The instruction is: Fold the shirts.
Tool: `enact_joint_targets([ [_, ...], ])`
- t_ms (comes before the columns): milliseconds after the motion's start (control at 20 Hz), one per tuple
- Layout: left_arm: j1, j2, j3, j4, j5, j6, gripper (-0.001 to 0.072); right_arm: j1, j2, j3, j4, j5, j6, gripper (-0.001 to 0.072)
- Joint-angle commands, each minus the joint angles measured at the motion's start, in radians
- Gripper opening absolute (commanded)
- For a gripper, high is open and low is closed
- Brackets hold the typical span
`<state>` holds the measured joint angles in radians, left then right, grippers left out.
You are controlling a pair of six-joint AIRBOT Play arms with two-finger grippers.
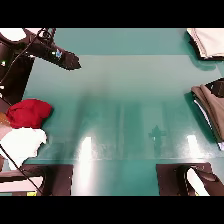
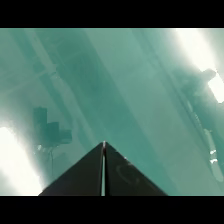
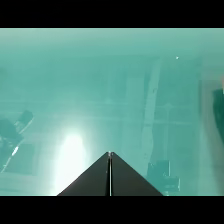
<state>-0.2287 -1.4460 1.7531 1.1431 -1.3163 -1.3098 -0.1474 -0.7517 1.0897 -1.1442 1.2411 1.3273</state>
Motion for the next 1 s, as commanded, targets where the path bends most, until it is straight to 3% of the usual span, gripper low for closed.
enact_joint_targets([
  [0,0.000,0.000,0.000,0.000,0.000,0.001,0.0027,0.004,0.001,0.000,0.000,-0.001,0.000,0.0020],
  [750,0.000,0.000,0.001,0.010,0.043,0.010,0.0027,0.003,0.001,0.000,0.000,0.007,0.000,0.0020],
  [850,0.000,0.005,0.007,0.051,-0.018,0.011,0.0027,0.003,0.001,0.000,0.000,0.011,0.000,0.0020],
  [950,0.018,0.023,0.044,0.222,-0.139,-0.019,0.0027,0.003,0.001,0.000,0.000,0.012,0.000,0.0020],
])
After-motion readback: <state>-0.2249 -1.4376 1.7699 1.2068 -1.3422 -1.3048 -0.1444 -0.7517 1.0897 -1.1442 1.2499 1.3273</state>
